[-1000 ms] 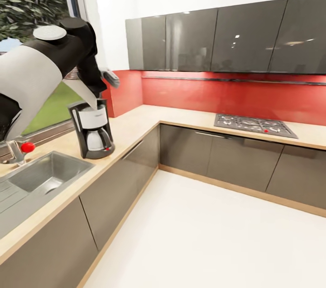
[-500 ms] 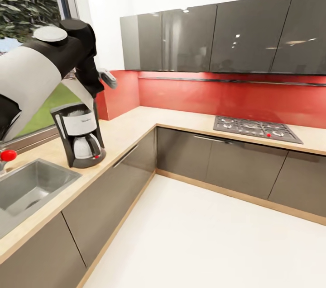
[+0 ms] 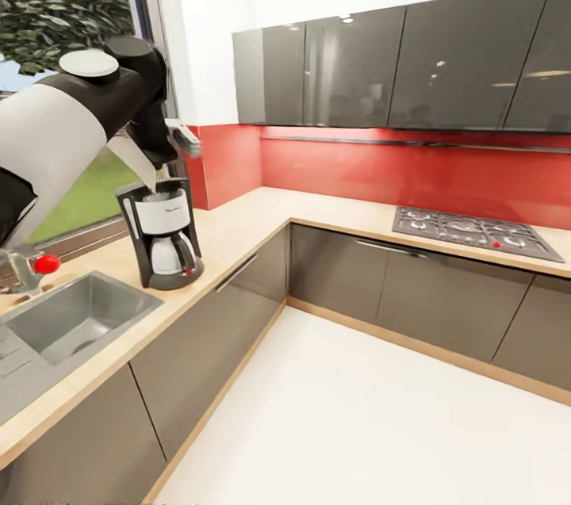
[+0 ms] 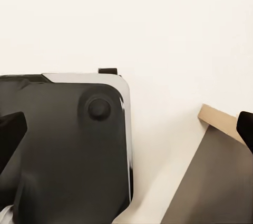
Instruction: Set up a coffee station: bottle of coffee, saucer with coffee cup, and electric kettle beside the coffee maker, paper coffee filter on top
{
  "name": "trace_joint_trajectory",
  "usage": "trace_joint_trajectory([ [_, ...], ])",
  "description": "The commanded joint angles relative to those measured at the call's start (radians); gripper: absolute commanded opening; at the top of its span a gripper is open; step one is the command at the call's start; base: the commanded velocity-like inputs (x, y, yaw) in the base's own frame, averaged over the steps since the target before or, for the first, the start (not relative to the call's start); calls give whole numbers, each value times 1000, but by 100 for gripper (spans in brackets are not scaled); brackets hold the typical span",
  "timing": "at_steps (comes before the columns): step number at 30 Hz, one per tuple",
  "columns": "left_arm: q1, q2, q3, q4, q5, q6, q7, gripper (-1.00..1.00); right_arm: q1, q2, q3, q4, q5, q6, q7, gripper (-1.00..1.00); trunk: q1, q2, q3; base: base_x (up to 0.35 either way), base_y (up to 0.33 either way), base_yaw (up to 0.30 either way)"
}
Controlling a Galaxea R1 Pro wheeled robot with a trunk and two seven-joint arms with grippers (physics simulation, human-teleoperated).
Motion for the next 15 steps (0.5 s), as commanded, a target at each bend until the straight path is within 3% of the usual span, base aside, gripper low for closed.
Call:
trace_joint_trajectory([
  [1, 0, 0, 1, -2, -10, 11, -9, -100, -1, 0, -7, 1, 9, -4, -1, 100, 1, -1, 0, 0, 0, 155],
  [5, 1, -2, -2, -2, -9, 11, -8, -100, -1, 0, -7, 1, 9, -3, -1, 100, 1, -1, 2, 5, 0, 60],
  [15, 1, -1, 0, -1, -8, 12, -7, -100, -1, 0, -7, 1, 9, -2, 0, 100, 1, -1, 2, 307, 0, 2],
])
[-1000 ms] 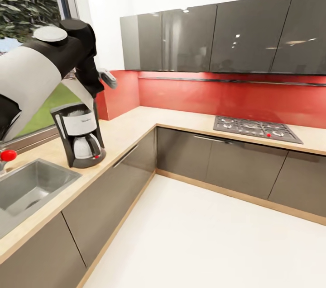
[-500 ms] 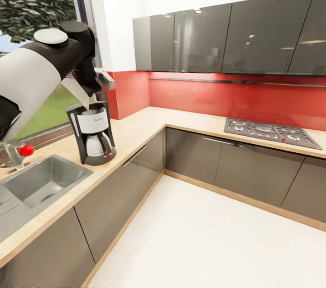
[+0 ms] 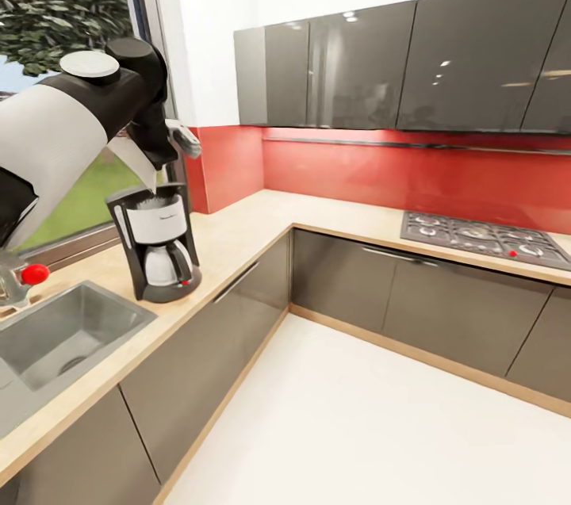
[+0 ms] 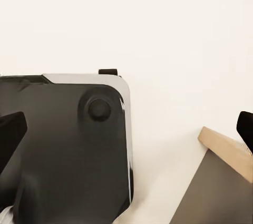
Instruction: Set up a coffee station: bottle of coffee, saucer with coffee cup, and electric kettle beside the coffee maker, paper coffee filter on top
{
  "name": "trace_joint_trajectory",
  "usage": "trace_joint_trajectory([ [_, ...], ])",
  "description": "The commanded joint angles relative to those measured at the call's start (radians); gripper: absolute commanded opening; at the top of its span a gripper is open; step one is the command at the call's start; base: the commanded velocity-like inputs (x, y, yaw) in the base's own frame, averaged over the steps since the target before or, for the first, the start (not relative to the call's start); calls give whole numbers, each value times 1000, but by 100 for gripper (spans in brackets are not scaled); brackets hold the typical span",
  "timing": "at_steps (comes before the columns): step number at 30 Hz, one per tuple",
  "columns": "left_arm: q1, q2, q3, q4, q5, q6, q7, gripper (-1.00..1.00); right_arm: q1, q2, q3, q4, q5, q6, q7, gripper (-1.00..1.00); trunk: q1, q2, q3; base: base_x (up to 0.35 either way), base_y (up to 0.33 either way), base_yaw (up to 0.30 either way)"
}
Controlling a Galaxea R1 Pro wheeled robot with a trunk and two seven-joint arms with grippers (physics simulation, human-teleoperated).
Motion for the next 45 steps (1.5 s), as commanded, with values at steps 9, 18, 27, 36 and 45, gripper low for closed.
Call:
trace_joint_trajectory([
  [9, 1, 3, 1, -3, -11, 10, -9, -100, -1, 0, -7, 1, 9, -4, -1, 100, 1, -1, -1, 158, 0, 0],
  [18, 16, 6, 1, 7, -9, 10, 69, -100, -1, 0, -6, 1, 10, -4, -1, 100, 1, -1, 4, 4, 0, 0],
  [27, 30, 7, 3, 10, -8, 11, 91, -100, -1, 0, -6, 1, 10, -4, -1, 100, 1, -1, 6, 47, 0, 0],
  [36, 50, 10, 3, 13, -8, 11, 92, -100, -1, 0, -6, 3, 10, -5, -2, 100, 1, -1, 7, 311, 0, 0],
  [45, 72, 35, 3, 11, -8, 10, 92, -100, -1, 0, -5, 1, 10, -5, -3, 100, 1, -1, 7, 112, 0, 0],
])
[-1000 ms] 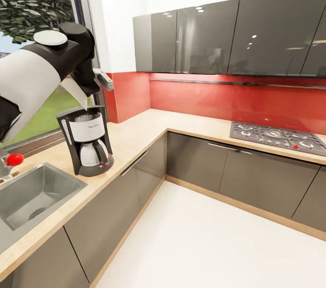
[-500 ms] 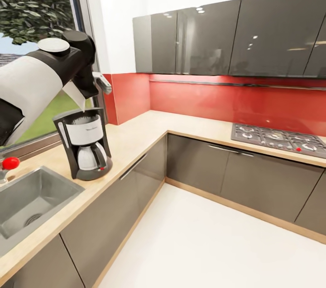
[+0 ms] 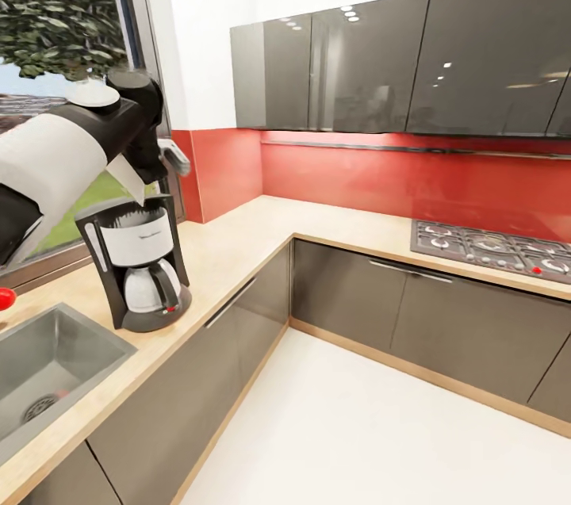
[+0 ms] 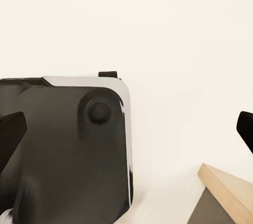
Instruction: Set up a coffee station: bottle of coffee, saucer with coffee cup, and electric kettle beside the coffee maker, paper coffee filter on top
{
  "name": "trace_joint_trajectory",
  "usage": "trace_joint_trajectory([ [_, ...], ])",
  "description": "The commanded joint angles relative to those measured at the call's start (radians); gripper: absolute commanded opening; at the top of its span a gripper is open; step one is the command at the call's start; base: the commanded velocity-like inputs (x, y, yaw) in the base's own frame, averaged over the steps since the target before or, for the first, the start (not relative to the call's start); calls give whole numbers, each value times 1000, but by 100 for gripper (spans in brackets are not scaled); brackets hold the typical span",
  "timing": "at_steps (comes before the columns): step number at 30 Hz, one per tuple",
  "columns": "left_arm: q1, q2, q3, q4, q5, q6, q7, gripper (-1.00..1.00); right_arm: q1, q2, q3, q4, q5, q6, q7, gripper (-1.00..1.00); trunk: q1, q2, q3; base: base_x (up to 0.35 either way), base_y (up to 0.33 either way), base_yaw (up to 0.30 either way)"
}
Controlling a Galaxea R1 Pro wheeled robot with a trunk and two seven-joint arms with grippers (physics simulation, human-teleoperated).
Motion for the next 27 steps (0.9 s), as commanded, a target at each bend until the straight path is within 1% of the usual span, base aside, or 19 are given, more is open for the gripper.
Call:
trace_joint_trajectory([
  [1, 17, 5, 2, -7, -10, 10, -9, -100, -1, 0, -7, 1, 9, -4, -1, 100, 0, -1, 0, 3, 0, 0],
  [4, 31, 9, 3, -10, -10, 10, -8, -100, -1, 0, -7, 1, 9, -4, -1, 100, 0, -1, 0, 1, 0, 0],
  [12, 35, 9, 5, -10, -10, 10, -8, -100, -1, 0, -7, 2, 9, -4, -1, 100, 0, -1, 0, 2, 0, 0],
  [19, 37, 10, 6, -10, -11, 10, -8, -100, -1, 0, -7, 3, 9, -4, -1, 100, 0, -1, 0, 165, 0, 0],
  [27, 37, 11, 6, -10, -11, 10, -8, -100, -1, 0, -7, 3, 9, -4, -1, 100, 0, -1, 0, 58, 17, 0],
])
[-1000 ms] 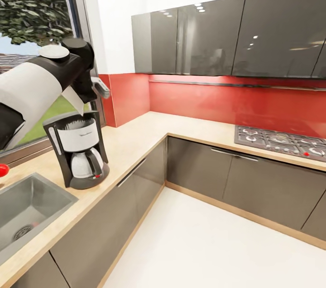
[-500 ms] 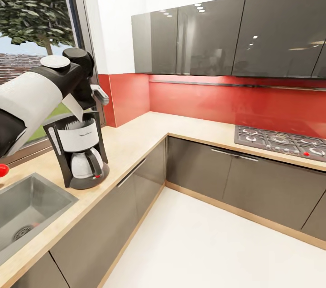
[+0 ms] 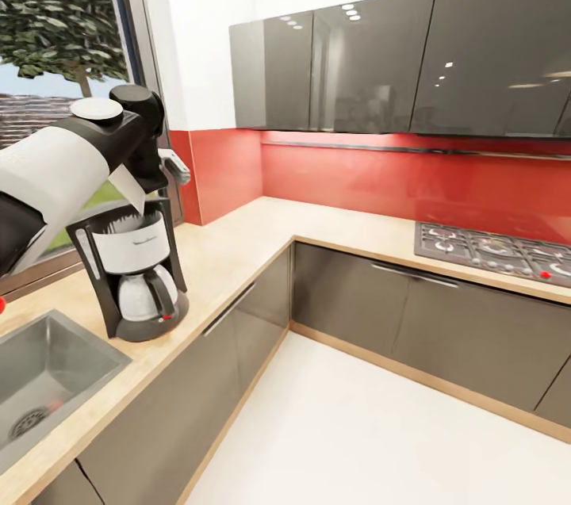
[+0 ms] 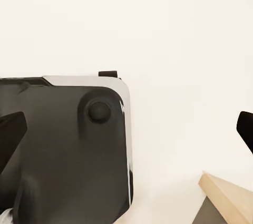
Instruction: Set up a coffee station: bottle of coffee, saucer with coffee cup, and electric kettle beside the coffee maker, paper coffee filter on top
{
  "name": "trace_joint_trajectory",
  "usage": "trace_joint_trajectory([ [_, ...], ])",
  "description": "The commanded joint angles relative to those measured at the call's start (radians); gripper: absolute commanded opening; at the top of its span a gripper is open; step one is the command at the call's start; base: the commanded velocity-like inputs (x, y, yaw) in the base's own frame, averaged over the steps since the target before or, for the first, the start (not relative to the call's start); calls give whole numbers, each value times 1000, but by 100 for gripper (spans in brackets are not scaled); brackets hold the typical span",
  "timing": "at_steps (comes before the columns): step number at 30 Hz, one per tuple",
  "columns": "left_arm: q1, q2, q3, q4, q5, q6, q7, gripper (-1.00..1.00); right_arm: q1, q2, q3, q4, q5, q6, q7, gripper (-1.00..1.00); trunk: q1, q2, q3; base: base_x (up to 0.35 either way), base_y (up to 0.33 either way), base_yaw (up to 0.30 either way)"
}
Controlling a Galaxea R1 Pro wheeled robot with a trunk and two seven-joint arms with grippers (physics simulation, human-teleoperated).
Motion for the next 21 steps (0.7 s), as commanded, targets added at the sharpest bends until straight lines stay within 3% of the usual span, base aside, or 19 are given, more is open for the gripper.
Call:
trace_joint_trajectory([
  [1, 1, 1, 1, -3, -10, 10, -10, -100, -1, 0, -7, 1, 9, -4, -1, 100, 1, -1, 0, 178, 132, 0],
  [7, 2, 1, 1, -3, -10, 10, -9, -100, -1, 0, -7, 1, 9, -4, -1, 100, 1, -1, 0, 169, 131, 12],
  [13, 2, 1, 2, -3, -9, 10, 46, -100, -1, 0, -7, 1, 9, -4, -1, 100, 1, -1, 0, 12, 8, 139],
  [21, 2, -2, 1, -5, -7, 10, 58, -100, -1, 0, -7, 1, 9, -4, -1, 100, 1, -1, 0, 0, 0, 10],
])
